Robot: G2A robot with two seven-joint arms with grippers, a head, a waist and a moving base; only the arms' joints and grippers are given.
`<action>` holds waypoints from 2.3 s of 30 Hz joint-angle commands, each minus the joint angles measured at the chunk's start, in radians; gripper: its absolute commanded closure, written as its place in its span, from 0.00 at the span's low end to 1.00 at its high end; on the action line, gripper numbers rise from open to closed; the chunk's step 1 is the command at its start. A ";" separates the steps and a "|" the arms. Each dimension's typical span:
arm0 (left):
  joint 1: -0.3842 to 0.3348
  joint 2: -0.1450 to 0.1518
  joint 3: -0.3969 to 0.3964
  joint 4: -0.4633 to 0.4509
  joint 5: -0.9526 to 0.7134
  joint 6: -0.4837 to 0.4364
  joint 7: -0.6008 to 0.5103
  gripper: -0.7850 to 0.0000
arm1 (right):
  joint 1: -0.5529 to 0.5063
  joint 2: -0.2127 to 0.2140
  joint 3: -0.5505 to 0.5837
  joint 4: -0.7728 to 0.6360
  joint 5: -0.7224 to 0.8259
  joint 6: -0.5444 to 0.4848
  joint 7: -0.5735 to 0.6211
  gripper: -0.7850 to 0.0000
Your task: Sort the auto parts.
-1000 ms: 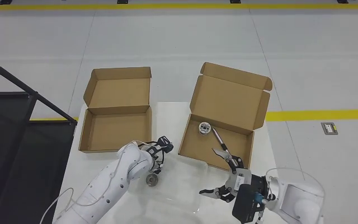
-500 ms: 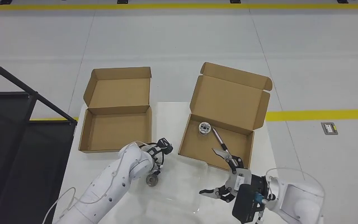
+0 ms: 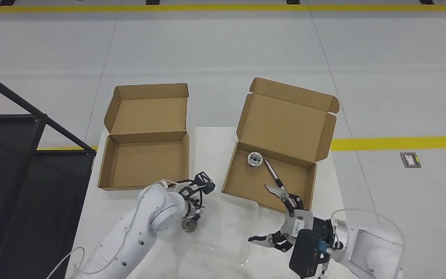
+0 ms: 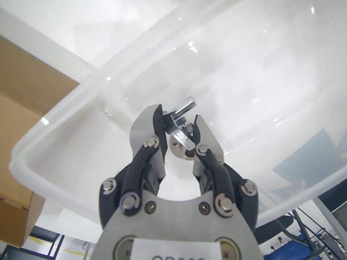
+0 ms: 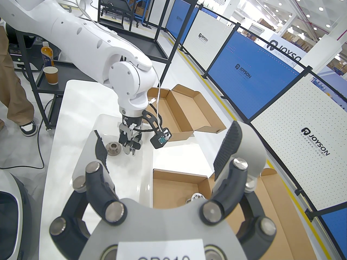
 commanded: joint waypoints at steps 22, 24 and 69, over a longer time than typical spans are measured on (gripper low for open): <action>0.668 0.119 -0.816 -0.519 -0.073 -0.024 0.402 1.00 | 0.000 0.000 0.000 0.000 0.000 0.000 0.000 0.00; 0.668 0.119 -0.816 -0.519 -0.073 -0.024 0.402 1.00 | 0.000 0.000 0.000 0.000 0.000 0.000 0.000 0.00; -0.045 0.093 -0.493 0.433 -0.040 -0.066 0.464 1.00 | 0.000 0.000 0.000 0.000 0.000 0.000 0.000 0.00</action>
